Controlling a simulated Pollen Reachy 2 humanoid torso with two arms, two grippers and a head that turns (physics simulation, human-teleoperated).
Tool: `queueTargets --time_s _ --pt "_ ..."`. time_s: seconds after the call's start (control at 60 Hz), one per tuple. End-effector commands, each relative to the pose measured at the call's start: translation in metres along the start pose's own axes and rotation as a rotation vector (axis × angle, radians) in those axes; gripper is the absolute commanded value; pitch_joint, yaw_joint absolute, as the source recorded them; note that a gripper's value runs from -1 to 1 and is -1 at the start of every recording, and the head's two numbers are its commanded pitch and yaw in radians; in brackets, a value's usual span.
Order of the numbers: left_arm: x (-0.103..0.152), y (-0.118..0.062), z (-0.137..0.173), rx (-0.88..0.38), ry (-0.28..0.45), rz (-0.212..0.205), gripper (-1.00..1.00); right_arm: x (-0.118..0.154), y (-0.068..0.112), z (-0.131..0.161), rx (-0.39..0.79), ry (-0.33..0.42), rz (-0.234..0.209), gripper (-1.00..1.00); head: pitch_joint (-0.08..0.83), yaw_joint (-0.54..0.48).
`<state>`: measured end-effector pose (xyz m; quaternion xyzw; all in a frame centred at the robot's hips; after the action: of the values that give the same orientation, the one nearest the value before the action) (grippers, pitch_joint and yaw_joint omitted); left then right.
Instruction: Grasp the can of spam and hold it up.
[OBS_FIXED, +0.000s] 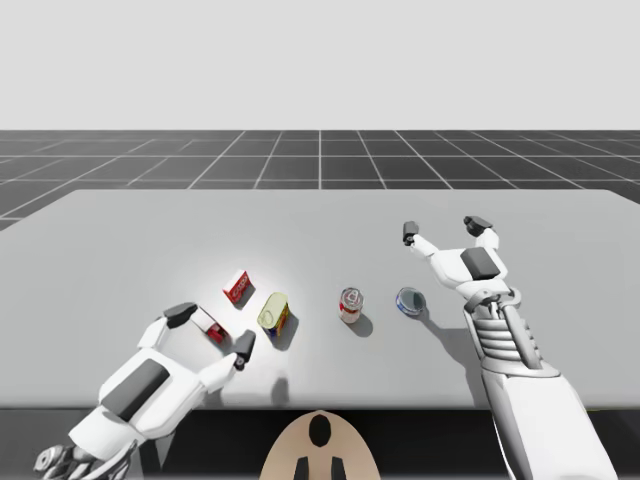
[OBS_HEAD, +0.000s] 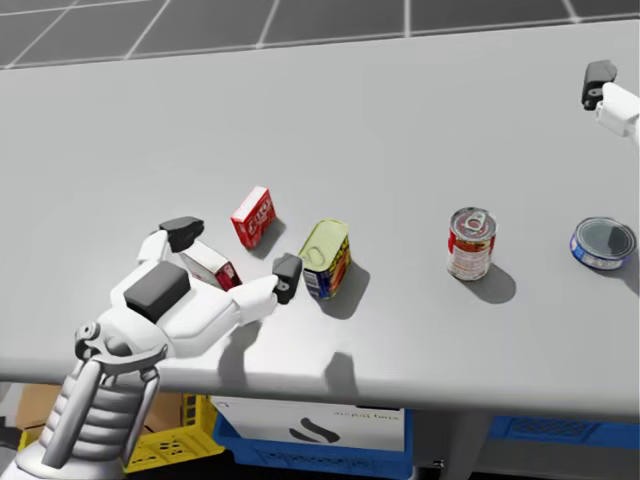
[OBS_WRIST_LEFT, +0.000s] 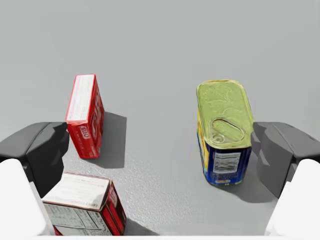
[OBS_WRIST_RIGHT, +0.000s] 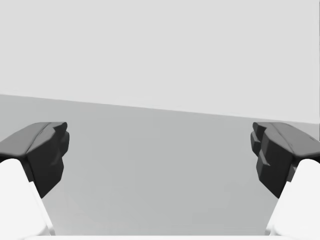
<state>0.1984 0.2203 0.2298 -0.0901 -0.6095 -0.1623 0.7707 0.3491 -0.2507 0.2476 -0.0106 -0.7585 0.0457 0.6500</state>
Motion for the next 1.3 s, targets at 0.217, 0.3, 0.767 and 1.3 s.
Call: queueTargets --time_s 0.217,0.3,0.767,1.3 --pt "-0.042 -0.045 -0.012 -0.074 0.087 0.066 -1.0 0.001 0.0 0.0 -0.004 -0.008 0.005 -1.0 0.705 0.19" --pt "-0.046 -0.05 -0.02 -0.076 0.1 0.072 -1.0 0.0 0.0 -0.001 -0.005 -0.009 0.008 -1.0 0.706 0.19" --pt "-0.058 -0.063 -0.07 -0.04 0.168 0.085 -1.0 0.001 -0.001 -0.001 -0.011 -0.015 0.016 -1.0 0.71 0.19" --pt "-0.04 -0.069 -0.109 0.022 0.179 0.134 -1.0 0.002 -0.002 -0.001 -0.016 -0.023 0.017 -1.0 0.706 0.19"
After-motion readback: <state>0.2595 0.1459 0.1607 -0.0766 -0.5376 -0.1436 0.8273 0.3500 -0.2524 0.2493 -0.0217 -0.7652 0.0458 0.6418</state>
